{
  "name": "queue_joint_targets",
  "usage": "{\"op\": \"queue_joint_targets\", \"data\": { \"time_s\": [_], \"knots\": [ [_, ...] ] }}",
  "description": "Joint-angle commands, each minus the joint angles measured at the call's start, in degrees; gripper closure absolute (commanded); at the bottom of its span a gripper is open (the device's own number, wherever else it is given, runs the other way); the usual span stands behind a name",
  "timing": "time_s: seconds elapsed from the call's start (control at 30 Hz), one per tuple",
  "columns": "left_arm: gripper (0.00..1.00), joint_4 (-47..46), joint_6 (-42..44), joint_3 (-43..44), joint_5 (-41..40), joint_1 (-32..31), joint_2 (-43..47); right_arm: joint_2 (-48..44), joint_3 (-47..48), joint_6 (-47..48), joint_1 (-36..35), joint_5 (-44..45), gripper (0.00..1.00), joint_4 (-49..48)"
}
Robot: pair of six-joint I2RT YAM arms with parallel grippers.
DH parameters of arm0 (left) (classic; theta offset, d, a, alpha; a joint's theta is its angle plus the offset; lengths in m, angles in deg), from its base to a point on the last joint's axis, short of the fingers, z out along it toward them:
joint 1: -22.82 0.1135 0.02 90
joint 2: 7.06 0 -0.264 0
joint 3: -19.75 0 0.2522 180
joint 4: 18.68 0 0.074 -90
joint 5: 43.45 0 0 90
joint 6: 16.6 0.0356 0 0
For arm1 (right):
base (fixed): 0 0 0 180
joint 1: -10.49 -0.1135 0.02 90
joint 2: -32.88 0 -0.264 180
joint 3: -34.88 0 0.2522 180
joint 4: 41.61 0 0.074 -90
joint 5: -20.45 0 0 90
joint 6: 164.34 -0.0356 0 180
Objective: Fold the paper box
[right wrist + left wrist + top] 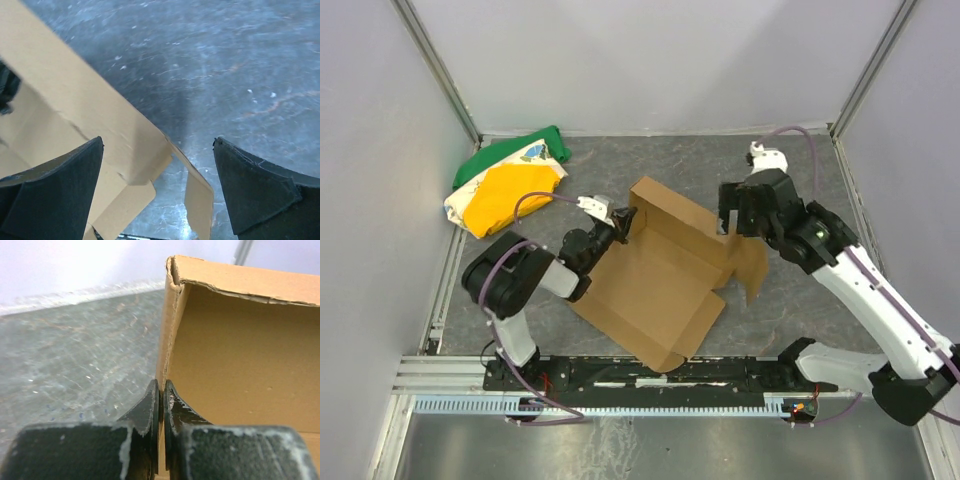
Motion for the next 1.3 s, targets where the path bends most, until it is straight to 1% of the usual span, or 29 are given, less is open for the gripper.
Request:
{"op": "queue_joint_targets", "data": {
  "time_s": [0.0,0.07,0.13,0.2,0.23,0.3,0.37,0.57,0.7,0.8,0.97,1.07,1.13,1.2,1.27],
  "knots": [
    [0.97,10.43,2.51,-0.76,-19.72,-3.14,12.70,-3.26,-3.79,-4.84,-0.01,13.70,0.01,-2.42],
    [0.97,19.41,1.64,-0.90,-25.26,-4.52,18.30,-3.39,-5.33,-6.68,-0.05,15.95,0.01,-1.72],
    [0.97,23.05,0.54,-1.82,-31.23,-6.17,21.50,-3.29,-7.35,-8.78,0.12,18.19,0.01,-1.33],
    [0.97,23.30,0.40,-3.86,-35.84,-7.96,23.24,-4.07,-10.42,-10.22,0.25,19.03,0.00,-3.63],
    [0.97,22.75,1.78,-4.49,-37.74,-9.02,23.27,-5.10,-12.41,-10.69,0.29,18.79,0.01,-5.59],
    [0.97,19.98,4.70,-5.26,-39.34,-10.26,21.68,-7.85,-16.22,-11.74,0.33,18.33,0.03,-9.58],
    [0.97,16.90,5.04,-5.20,-42.26,-10.30,19.22,-10.68,-18.78,-12.29,0.39,17.73,0.04,-12.13],
    [0.97,14.37,4.93,-3.24,-42.79,-10.39,15.30,-17.86,-19.95,-12.24,0.38,18.57,0.02,-11.47],
    [0.97,9.40,7.45,-5.65,-42.72,-10.32,14.79,-17.60,-17.89,-10.40,0.52,19.74,0.01,-6.50],
    [0.97,7.67,8.09,-7.46,-42.27,-10.38,15.27,-16.50,-17.37,-9.48,0.58,19.24,0.01,-4.96],
    [0.88,1.73,7.26,-11.32,-39.98,-10.36,15.33,-18.63,-19.88,-9.20,0.61,18.33,0.01,-8.12],
    [0.82,-4.64,6.94,-12.89,-39.90,-10.33,12.72,-18.65,-19.86,-9.00,0.60,17.08,0.01,-8.62],
    [0.70,-10.41,6.73,-13.88,-39.90,-10.31,10.59,-18.45,-19.55,-8.55,0.59,15.98,0.00,-8.61],
    [0.54,-12.70,6.04,-14.48,-38.50,-10.40,10.33,-18.57,-19.43,-8.31,0.60,15.21,0.00,-8.41],
    [0.51,-12.69,5.79,-15.30,-35.97,-10.40,11.87,-19.19,-19.73,-8.12,0.56,14.71,0.00,-8.15]
  ]
}}
